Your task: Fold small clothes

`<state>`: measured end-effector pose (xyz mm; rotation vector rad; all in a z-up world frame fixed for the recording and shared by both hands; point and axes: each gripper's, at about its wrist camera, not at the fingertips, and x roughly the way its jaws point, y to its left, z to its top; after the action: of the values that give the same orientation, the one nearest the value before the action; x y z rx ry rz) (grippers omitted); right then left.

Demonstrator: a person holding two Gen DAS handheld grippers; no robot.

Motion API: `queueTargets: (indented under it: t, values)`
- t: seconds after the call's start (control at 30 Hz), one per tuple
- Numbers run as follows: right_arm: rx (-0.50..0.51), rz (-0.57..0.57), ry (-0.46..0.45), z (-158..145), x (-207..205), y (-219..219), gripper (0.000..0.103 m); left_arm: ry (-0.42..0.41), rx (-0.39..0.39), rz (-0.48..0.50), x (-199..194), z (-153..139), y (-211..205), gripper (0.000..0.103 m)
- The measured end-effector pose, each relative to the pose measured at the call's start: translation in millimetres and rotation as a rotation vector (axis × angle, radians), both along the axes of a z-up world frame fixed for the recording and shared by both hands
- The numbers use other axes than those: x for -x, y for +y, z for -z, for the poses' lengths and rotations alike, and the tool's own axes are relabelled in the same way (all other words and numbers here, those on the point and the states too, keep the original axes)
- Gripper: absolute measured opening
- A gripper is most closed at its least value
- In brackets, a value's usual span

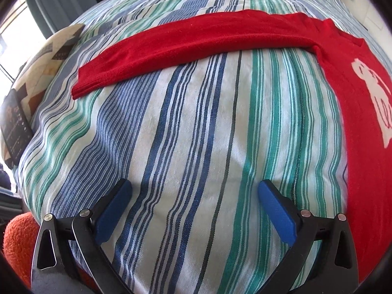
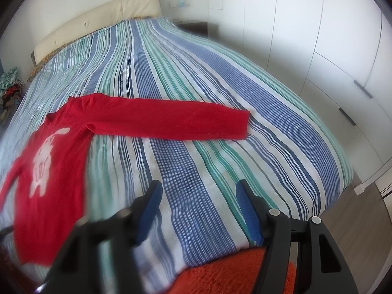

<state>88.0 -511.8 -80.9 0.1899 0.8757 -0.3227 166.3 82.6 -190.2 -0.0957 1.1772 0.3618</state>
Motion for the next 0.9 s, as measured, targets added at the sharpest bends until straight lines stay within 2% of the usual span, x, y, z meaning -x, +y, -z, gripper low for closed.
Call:
queueTargets:
  t: [0.4,0.43,0.5,0.63,0.7,0.83,0.9]
  values:
    - [-0.009,0.001,0.021,1.2,-1.9,-1.3,0.062,-0.021,-0.016,-0.012,1.8,0.3,-3.9,0.103]
    - [-0.041,-0.018,0.029,1.2,-5.3,-4.0,0.062,-0.028,-0.018,-0.009,2.8,0.0,-4.0,0.103]
    - [-0.166,-0.035,-0.001,-1.6,-13.7,-19.3,0.062,-0.036,-0.018,-0.006,3.8,0.3,-3.9,0.103]
    - [-0.458,0.091,-0.148,-10.4,-35.7,-68.4,0.062,-0.038,-0.020,-0.004,4.8,0.5,-4.5,0.103]
    - [-0.572,0.123,-0.178,-3.3,-51.3,-83.3,0.062,-0.041,-0.021,-0.002,5.4,0.6,-4.4,0.103]
    - [-0.745,0.182,-0.107,36.4,-84.5,-95.2,0.062,-0.049,-0.026,0.001,6.3,0.4,-5.0,0.103]
    - [-0.790,0.286,-0.063,59.7,-90.6,-103.3,0.062,-0.053,-0.027,0.002,7.0,0.2,-5.6,0.103]
